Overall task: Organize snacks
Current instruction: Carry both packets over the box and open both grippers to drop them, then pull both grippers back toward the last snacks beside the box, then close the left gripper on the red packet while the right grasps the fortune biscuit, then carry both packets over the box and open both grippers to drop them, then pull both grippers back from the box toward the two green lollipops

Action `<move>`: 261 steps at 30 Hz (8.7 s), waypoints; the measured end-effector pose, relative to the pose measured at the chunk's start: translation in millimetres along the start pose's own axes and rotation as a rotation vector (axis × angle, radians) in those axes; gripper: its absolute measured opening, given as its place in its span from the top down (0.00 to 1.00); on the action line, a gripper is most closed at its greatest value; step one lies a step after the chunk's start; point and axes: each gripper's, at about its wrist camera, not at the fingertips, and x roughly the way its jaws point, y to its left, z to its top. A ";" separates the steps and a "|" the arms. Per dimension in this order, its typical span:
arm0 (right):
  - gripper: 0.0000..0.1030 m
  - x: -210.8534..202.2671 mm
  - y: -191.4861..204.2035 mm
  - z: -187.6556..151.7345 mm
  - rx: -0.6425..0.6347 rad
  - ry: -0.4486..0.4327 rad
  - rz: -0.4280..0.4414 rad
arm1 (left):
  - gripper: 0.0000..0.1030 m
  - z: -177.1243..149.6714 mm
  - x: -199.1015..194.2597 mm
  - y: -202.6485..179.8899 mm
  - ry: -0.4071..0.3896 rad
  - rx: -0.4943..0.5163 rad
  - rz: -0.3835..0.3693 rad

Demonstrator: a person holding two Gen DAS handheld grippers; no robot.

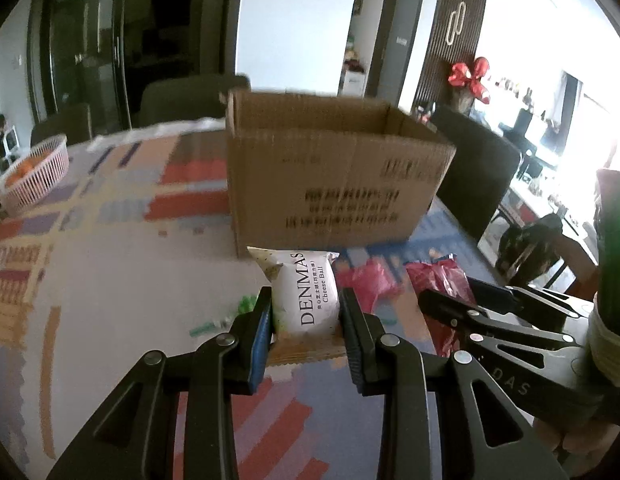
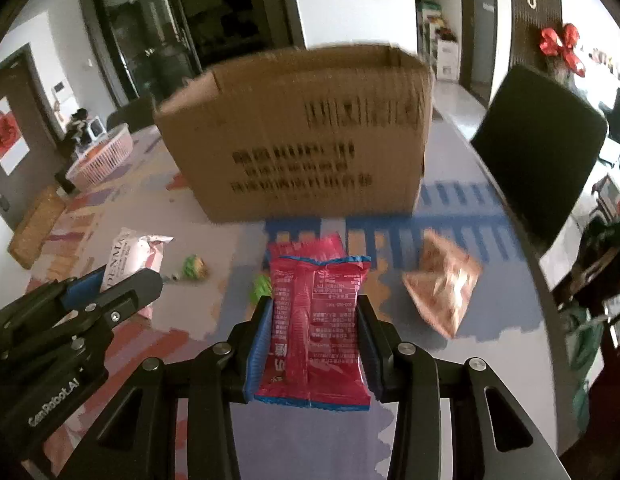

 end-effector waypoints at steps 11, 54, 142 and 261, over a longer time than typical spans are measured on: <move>0.60 -37.3 4.2 58.8 -0.021 -0.157 0.026 | 0.68 60.6 -26.3 -1.7 -0.156 0.060 0.041; 0.41 10.7 -5.7 183.2 -0.107 -0.174 -0.059 | 0.43 154.2 62.2 7.3 -0.024 0.133 0.035; 0.40 54.6 -109.5 16.6 0.252 0.095 -0.109 | 0.38 23.1 156.8 -82.4 0.348 0.408 -0.072; 0.43 -34.2 7.1 130.2 -0.115 -0.182 0.017 | 0.38 124.8 -9.3 9.1 -0.054 0.218 0.108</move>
